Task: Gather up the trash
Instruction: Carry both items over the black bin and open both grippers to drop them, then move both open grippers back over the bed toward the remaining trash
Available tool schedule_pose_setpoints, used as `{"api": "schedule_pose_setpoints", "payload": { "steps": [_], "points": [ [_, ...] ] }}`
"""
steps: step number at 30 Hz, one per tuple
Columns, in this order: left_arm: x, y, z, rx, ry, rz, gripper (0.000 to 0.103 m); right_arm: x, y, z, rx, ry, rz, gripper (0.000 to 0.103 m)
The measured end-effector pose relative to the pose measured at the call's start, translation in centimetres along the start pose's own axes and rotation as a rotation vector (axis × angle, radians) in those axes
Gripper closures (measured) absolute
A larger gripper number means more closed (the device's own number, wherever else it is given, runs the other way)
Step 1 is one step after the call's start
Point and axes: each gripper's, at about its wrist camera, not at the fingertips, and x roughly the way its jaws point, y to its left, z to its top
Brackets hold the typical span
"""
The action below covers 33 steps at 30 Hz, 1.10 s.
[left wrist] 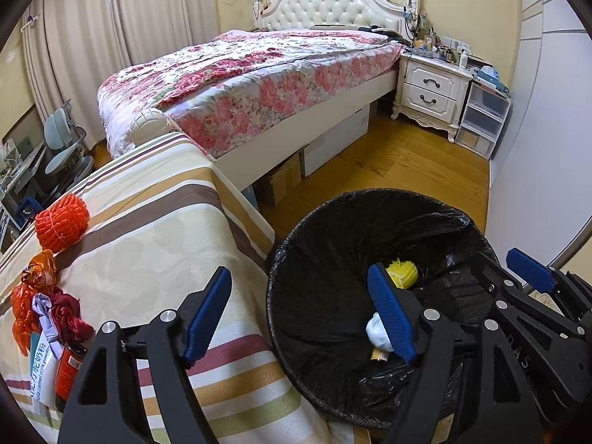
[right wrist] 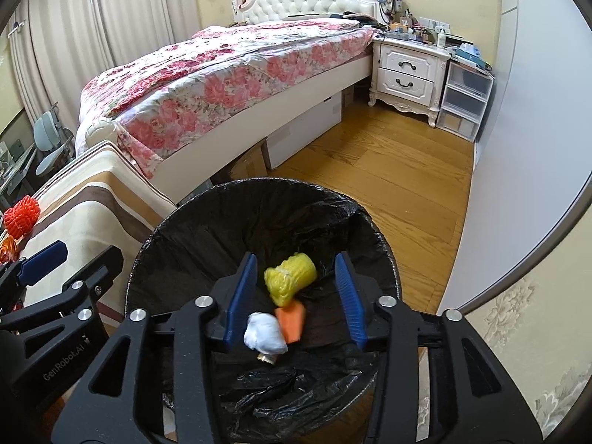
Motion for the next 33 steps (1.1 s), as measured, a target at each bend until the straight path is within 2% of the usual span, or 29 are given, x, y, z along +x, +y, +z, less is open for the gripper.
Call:
{"api": "schedule_pose_setpoints", "payload": {
  "steps": [4,12,24,33],
  "points": [
    [-0.7,0.6,-0.4,-0.001,-0.011,0.015,0.028,-0.4,0.1,-0.5,0.004,0.003,-0.005,0.050],
    [-3.0,3.3,-1.9,-0.035,-0.019,0.048,0.028,-1.7,1.8,-1.4,-0.020,0.008,0.020,0.049],
    [-7.5,9.6,-4.9,-0.119,-0.039,0.124,0.028,-4.2,7.7,-3.4,-0.116,0.009,0.112,0.048],
    [-10.2,15.9,-7.7,-0.207,-0.044,0.222,0.028,-6.0,12.4,-4.6,-0.199,0.005,0.184,0.045]
  ]
}}
